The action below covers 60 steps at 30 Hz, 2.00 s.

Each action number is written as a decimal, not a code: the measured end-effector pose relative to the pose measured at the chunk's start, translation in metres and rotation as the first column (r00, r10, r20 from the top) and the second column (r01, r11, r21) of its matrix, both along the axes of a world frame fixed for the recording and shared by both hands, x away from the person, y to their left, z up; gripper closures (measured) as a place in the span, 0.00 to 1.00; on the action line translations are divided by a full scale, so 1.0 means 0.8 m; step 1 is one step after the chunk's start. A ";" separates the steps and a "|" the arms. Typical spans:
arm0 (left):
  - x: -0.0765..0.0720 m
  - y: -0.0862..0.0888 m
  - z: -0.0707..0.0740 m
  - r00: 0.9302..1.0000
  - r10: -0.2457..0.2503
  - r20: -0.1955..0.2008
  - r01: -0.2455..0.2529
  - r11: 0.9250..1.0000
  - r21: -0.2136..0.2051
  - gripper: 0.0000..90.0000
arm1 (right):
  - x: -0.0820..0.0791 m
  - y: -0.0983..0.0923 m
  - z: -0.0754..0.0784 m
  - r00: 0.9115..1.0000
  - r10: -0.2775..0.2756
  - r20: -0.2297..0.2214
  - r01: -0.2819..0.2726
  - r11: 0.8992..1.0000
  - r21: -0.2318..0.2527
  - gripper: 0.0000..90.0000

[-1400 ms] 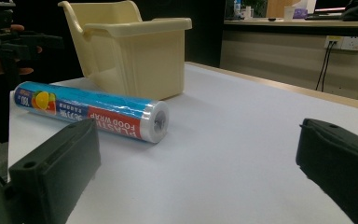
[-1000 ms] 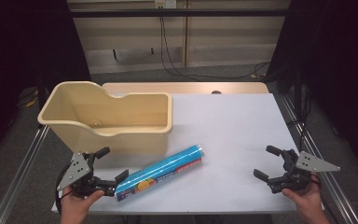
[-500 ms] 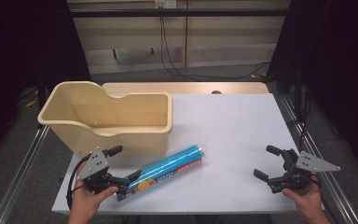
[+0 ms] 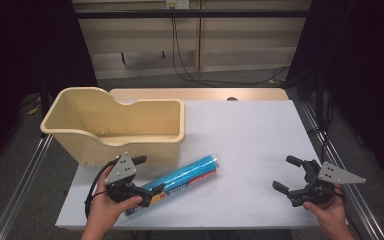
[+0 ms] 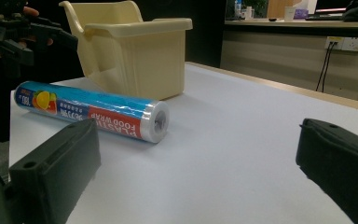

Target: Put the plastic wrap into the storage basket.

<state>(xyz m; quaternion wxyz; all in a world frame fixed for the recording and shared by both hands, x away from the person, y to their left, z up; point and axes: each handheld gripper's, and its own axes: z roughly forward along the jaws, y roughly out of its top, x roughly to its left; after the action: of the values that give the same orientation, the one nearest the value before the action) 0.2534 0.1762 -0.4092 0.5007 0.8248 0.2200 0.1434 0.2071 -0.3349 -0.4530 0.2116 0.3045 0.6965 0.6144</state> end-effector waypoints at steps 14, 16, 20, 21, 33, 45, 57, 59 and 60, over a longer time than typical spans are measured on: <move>0.016 -0.045 0.027 0.994 -0.066 -0.086 0.080 0.983 0.168 0.00 | -0.001 0.000 0.000 1.000 0.006 -0.003 -0.006 1.000 0.000 0.00; 0.018 -0.053 0.027 0.992 -0.074 -0.104 0.094 0.976 0.197 0.00 | -0.001 0.000 0.000 1.000 0.007 -0.002 -0.007 1.000 -0.001 0.00; 0.022 -0.068 0.023 0.982 -0.104 -0.155 0.139 0.962 0.237 0.00 | 0.000 0.000 0.000 1.000 0.011 -0.005 -0.011 1.000 -0.003 0.00; 0.024 -0.071 0.022 0.980 -0.110 -0.163 0.149 0.957 0.248 0.00 | 0.000 0.000 0.000 1.000 0.009 -0.004 -0.009 1.000 -0.005 0.00; 0.036 -0.115 0.015 0.951 -0.120 -0.286 0.237 0.875 0.422 0.00 | 0.000 0.000 0.000 1.000 0.011 -0.004 -0.011 1.000 -0.004 0.00; 0.052 -0.144 0.004 0.929 -0.049 -0.366 0.264 0.783 0.563 0.00 | -0.001 0.000 0.000 1.000 0.018 -0.006 -0.018 1.000 -0.004 0.00; 0.055 -0.143 -0.017 0.904 0.048 -0.426 0.266 0.716 0.645 0.06 | -0.001 -0.001 0.000 1.000 0.020 -0.005 -0.020 1.000 -0.002 0.00; 0.056 -0.143 -0.020 0.900 0.075 -0.429 0.251 0.715 0.652 0.09 | -0.001 0.000 0.000 1.000 0.021 -0.005 -0.021 1.000 -0.005 0.00; 0.057 -0.143 -0.020 0.899 0.073 -0.432 0.261 0.704 0.660 0.10 | -0.001 0.000 0.000 1.000 0.022 -0.007 -0.022 1.000 -0.004 0.00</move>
<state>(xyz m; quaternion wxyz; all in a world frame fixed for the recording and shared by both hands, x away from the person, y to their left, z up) 0.2993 0.0621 -0.4251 0.0943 0.9733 0.2091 0.0057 0.2063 -0.3352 -0.4531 0.2031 0.2985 0.7019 0.6141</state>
